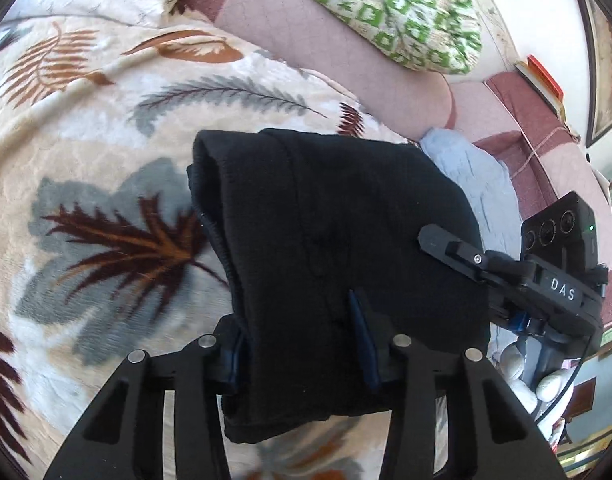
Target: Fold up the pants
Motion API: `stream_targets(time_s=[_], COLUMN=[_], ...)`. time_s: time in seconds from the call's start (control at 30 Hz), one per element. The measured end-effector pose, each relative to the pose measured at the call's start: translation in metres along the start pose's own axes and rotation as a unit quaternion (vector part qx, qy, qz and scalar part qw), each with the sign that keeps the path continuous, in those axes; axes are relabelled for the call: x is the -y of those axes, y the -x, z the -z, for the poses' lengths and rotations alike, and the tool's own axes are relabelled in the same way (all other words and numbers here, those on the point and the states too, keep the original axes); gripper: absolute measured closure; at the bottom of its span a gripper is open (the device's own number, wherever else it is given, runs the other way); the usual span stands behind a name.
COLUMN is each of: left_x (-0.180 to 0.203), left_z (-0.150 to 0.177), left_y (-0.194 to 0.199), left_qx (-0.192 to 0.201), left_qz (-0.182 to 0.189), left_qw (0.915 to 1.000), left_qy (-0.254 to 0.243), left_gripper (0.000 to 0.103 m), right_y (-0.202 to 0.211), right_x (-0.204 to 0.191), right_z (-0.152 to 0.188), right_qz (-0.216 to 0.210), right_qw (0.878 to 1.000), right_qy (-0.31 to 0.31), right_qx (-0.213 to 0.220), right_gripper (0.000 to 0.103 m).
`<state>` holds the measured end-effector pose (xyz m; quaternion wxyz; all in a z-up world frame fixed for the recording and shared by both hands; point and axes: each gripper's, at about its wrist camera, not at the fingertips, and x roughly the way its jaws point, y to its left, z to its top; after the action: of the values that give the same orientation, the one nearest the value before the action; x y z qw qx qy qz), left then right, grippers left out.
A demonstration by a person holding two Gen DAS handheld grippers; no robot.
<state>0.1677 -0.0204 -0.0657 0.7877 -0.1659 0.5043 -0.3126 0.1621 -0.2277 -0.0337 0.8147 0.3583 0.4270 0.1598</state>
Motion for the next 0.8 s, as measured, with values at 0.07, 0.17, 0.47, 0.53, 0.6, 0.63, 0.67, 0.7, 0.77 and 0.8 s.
stream_targets(time_s=[0.07,0.17,0.47,0.53,0.6,0.63,0.67,0.7,0.77,0.8], left_x=[0.011,0.025,0.045,0.045,0.046,0.049,0.053,0.058,0.070,0.075], left_z=[0.004,0.016,0.043,0.045,0.043,0.041,0.037,0.031,0.019,0.013], left_y=[-0.001,-0.005,-0.018,-0.003,0.016,0.024,0.031,0.035,0.034,0.030], left_qx=[-0.005,-0.019,-0.045,-0.037,-0.021,-0.010,0.001,0.010,0.024,0.028], left_qz=[0.003,0.013,-0.023,-0.030,-0.033,-0.032,-0.027,-0.019,-0.005,-0.001], left_qw=[1.0000,0.9996,0.9976,0.9972,0.9971,0.9971,0.9972,0.9972,0.9970,0.9970], left_qy=[-0.007,-0.015,-0.048,-0.057,-0.066,-0.068,-0.070,-0.071,-0.073,-0.073], left_gripper=[0.060,0.060,0.052,0.052,0.050,0.047,0.043,0.041,0.034,0.033], right_y=[0.014,0.031,0.053,0.068,0.088,0.097,0.104,0.113,0.120,0.120], right_x=[0.004,0.017,0.068,0.070,0.067,0.065,0.060,0.053,0.044,0.038], right_z=[0.004,0.014,0.046,0.046,0.045,0.045,0.046,0.048,0.053,0.058], right_qz=[0.005,0.005,0.073,0.084,0.096,0.100,0.101,0.093,0.076,0.071], right_qw=[1.000,1.000,0.997,0.995,0.993,0.992,0.991,0.991,0.992,0.992], right_qy=[-0.004,-0.020,-0.038,-0.036,-0.028,-0.018,-0.008,0.003,0.015,0.024], right_qx=[0.005,0.010,0.014,0.037,0.067,0.078,0.087,0.096,0.100,0.100], right_gripper=[0.080,0.080,0.057,0.055,0.054,0.054,0.054,0.054,0.054,0.054])
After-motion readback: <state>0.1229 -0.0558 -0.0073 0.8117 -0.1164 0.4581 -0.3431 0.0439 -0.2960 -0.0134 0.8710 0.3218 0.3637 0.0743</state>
